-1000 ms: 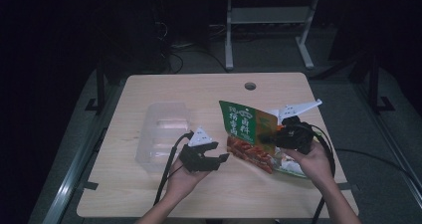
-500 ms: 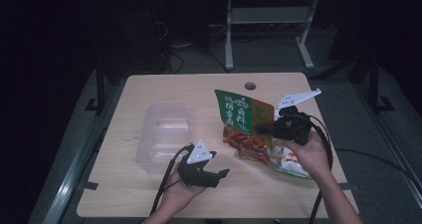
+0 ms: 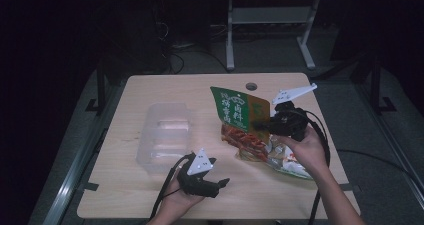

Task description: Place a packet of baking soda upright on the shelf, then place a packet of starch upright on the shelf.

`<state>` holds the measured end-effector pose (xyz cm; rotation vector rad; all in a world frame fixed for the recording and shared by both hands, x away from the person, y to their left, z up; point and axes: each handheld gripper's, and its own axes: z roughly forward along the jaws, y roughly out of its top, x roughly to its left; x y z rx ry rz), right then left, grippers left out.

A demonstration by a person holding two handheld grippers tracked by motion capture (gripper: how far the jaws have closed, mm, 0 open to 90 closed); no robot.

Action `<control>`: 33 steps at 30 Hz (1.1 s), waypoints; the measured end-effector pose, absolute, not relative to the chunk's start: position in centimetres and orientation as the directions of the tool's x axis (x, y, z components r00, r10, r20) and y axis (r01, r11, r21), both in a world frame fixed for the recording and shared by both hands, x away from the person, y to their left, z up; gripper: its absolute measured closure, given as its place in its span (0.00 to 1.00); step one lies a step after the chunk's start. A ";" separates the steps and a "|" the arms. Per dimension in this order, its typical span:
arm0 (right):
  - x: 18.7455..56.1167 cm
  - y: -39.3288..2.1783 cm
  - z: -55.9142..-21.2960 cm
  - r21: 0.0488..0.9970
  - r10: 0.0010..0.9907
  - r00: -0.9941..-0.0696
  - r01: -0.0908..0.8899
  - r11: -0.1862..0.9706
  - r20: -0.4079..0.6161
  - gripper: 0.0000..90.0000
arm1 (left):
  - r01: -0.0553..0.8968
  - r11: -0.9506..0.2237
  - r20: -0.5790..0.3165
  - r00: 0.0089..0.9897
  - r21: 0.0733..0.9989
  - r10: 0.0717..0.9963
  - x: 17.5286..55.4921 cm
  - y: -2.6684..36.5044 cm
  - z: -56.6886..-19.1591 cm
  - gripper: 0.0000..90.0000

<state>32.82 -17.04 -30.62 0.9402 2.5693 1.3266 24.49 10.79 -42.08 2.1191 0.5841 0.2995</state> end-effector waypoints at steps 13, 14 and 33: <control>33.6 -15.8 -29.3 0.778 0.553 -0.817 0.450 0.438 0.162 1.00 | 0.273 -0.498 0.007 0.872 0.823 0.490 24.2 10.4 -42.2 0.28; 33.7 -15.6 -29.1 0.777 0.551 -0.819 0.450 0.440 0.162 1.00 | 0.273 -0.498 0.007 0.872 0.823 0.489 24.2 10.4 -42.2 0.28; 36.6 -10.2 -27.0 0.787 0.493 -0.861 0.387 0.481 0.122 1.00 | 0.267 -0.499 0.010 0.875 0.825 0.484 24.0 10.7 -42.5 0.28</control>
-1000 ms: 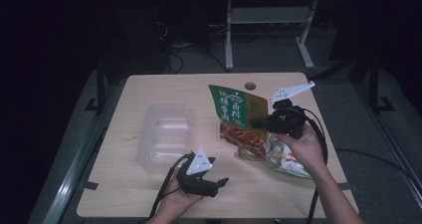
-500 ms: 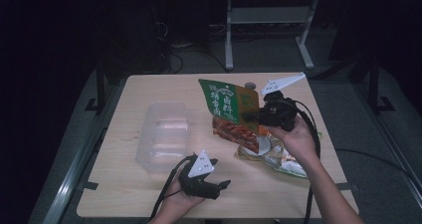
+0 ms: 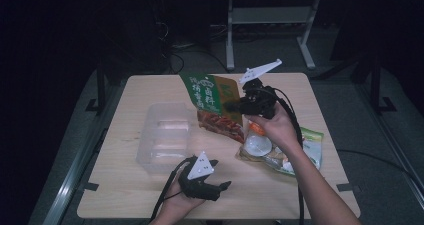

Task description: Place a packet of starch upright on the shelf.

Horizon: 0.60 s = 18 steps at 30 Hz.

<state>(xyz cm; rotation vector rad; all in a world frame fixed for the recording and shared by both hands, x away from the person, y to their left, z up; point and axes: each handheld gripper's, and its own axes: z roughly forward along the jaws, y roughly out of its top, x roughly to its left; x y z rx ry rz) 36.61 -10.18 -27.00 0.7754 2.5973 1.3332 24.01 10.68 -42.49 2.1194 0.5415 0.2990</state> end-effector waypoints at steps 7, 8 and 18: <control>38.0 -7.4 -26.5 0.792 0.468 -0.875 0.369 0.486 0.121 1.00 | 0.268 -0.500 0.007 0.877 0.824 0.481 24.0 10.7 -42.7 0.27; 38.2 -7.1 -26.4 0.792 0.464 -0.878 0.365 0.489 0.118 1.00 | 0.267 -0.498 0.007 0.877 0.825 0.481 24.1 10.8 -42.7 0.27; 40.1 -4.1 -26.5 0.799 0.431 -0.895 0.344 0.494 0.118 1.00 | 0.263 -0.480 0.005 0.873 0.837 0.487 23.9 11.0 -42.5 0.27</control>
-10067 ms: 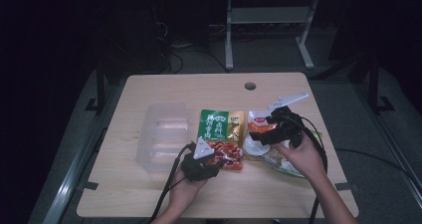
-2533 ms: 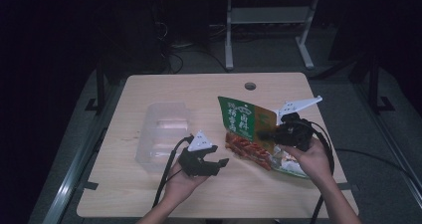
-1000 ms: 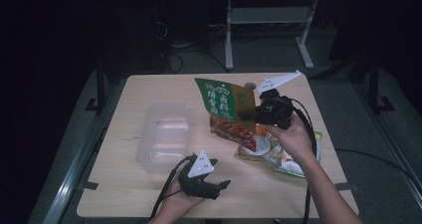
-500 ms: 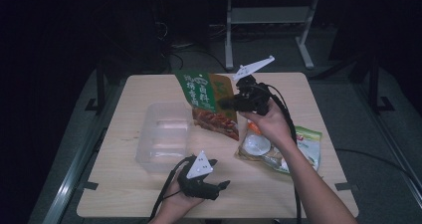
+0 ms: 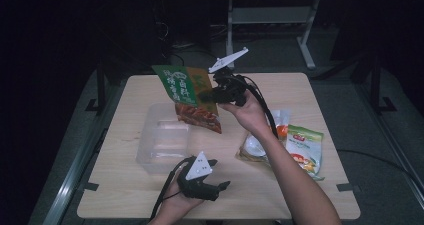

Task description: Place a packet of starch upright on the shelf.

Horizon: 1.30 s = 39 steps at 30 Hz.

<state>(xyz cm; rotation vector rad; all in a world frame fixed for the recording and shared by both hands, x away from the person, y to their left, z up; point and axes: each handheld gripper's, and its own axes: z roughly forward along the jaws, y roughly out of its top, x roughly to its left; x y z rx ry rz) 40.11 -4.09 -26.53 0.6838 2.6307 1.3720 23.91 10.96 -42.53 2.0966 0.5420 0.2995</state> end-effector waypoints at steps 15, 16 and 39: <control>42.2 -0.5 -26.9 0.799 0.401 -0.908 0.329 0.504 0.121 1.00 | 0.253 -0.484 0.010 0.879 0.838 0.477 23.9 11.0 -42.6 0.27; 42.3 -0.2 -26.9 0.800 0.400 -0.909 0.326 0.504 0.118 1.00 | 0.257 -0.482 0.006 0.878 0.837 0.478 23.9 11.0 -42.5 0.27; 46.2 5.4 -31.0 0.795 0.405 -0.897 0.372 0.479 0.176 1.00 | 0.266 -0.455 -0.004 0.867 0.850 0.498 23.9 12.0 -42.1 0.27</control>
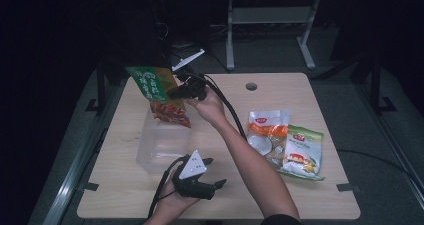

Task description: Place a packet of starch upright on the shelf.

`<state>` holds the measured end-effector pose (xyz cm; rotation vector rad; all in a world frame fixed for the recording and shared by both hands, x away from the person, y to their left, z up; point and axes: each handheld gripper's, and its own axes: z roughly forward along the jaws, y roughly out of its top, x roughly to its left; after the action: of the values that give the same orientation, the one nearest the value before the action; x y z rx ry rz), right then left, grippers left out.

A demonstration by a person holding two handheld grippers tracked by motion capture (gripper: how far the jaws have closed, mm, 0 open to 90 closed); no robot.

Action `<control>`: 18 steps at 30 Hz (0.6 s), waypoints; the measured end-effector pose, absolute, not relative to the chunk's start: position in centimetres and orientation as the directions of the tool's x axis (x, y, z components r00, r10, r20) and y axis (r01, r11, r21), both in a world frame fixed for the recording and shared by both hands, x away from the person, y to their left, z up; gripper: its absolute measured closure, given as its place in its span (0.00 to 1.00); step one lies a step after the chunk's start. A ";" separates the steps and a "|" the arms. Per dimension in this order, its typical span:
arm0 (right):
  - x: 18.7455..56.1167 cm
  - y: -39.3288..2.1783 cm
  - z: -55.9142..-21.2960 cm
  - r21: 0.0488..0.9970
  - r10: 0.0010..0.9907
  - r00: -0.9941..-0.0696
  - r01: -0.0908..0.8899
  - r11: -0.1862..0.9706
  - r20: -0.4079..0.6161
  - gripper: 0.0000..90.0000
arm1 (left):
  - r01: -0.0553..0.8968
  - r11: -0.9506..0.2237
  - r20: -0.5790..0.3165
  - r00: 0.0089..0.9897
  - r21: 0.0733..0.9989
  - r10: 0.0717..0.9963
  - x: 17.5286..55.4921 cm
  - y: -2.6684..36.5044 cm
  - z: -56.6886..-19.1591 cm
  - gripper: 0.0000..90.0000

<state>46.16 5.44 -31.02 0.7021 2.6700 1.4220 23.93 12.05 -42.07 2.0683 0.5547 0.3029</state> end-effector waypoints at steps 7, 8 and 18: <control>46.4 5.5 -33.1 0.793 0.414 -0.886 0.400 0.460 0.207 1.00 | 0.258 -0.466 0.005 0.871 0.846 0.491 23.8 12.0 -42.1 0.27; 46.5 5.4 -33.3 0.796 0.415 -0.884 0.406 0.449 0.217 1.00 | 0.260 -0.465 0.003 0.871 0.846 0.491 23.8 12.0 -42.1 0.27; 46.7 4.7 -35.3 0.781 0.416 -0.872 0.442 0.442 0.258 0.99 | 0.260 -0.468 0.003 0.872 0.845 0.489 23.8 11.9 -42.2 0.27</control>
<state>46.74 4.69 -35.35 0.8003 2.6909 1.4715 23.84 11.92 -42.21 2.0809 0.5419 0.3021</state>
